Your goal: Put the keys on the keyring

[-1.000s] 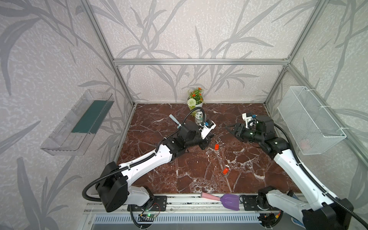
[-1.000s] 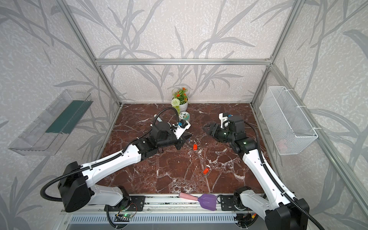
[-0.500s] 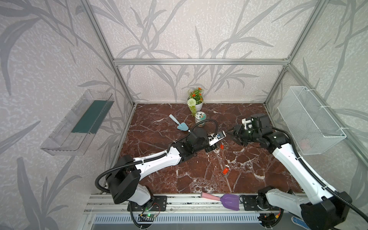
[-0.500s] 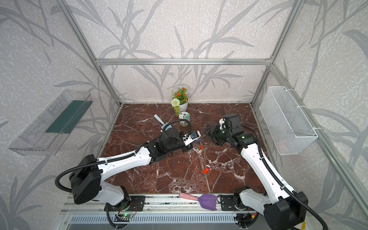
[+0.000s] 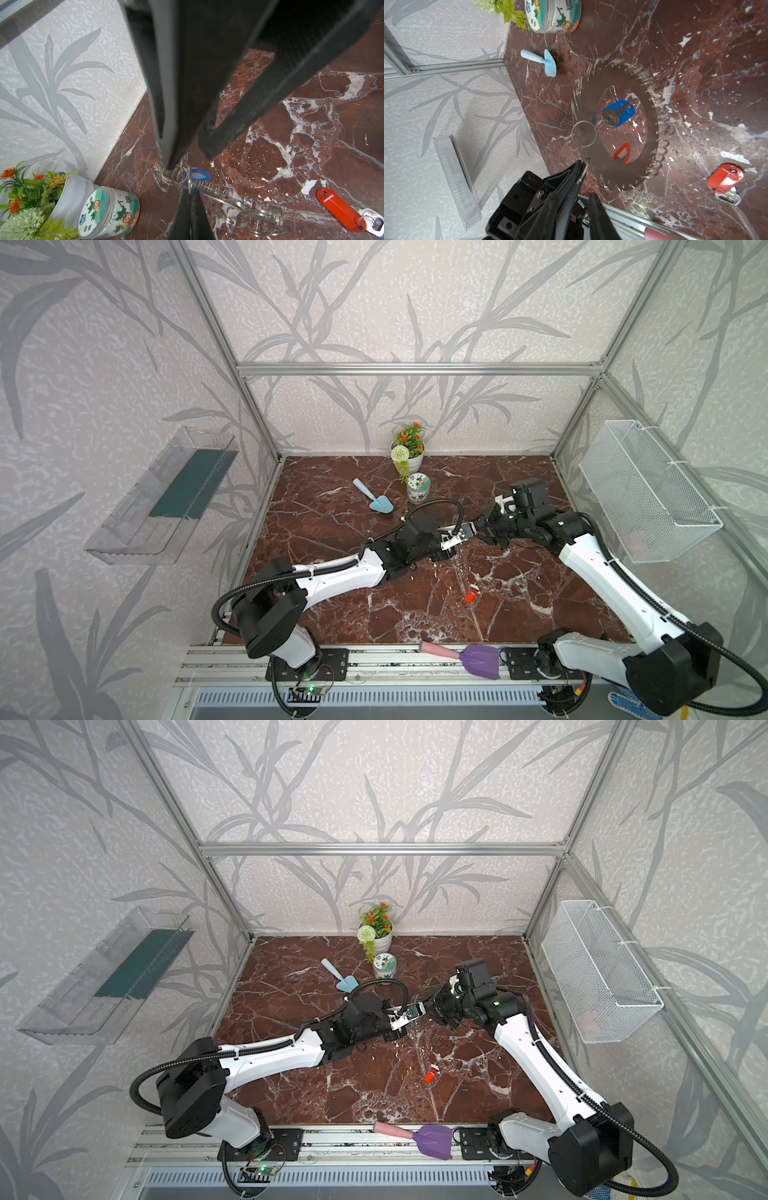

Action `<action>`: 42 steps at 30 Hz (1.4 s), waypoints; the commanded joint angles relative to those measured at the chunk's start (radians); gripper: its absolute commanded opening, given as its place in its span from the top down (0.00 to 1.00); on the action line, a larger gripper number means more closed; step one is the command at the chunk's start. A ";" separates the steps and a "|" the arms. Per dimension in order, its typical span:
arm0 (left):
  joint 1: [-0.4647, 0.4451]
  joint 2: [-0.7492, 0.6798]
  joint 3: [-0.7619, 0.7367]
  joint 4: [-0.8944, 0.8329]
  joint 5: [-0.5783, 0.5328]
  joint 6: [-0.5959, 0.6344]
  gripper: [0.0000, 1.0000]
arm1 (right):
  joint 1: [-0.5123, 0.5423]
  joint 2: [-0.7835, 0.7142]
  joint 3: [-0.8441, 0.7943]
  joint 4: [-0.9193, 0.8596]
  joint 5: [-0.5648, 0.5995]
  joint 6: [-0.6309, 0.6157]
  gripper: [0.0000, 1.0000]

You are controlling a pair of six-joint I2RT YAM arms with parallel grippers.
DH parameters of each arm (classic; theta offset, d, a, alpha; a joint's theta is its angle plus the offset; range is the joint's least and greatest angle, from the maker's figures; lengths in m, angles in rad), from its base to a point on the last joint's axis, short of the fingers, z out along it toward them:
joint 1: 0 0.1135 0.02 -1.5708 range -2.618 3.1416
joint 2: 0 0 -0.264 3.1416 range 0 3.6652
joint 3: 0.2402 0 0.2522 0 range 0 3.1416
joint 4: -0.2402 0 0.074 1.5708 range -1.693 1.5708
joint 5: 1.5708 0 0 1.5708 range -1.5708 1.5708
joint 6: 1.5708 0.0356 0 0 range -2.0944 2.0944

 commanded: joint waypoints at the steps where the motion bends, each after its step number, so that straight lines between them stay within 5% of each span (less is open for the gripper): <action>1: -0.010 0.000 -0.006 0.061 -0.015 0.037 1.00 | 0.011 0.012 -0.019 0.009 0.002 0.019 0.75; 42: -0.051 0.011 -0.004 0.034 -0.038 0.078 1.00 | 0.014 0.038 -0.053 -0.006 0.082 -0.018 1.00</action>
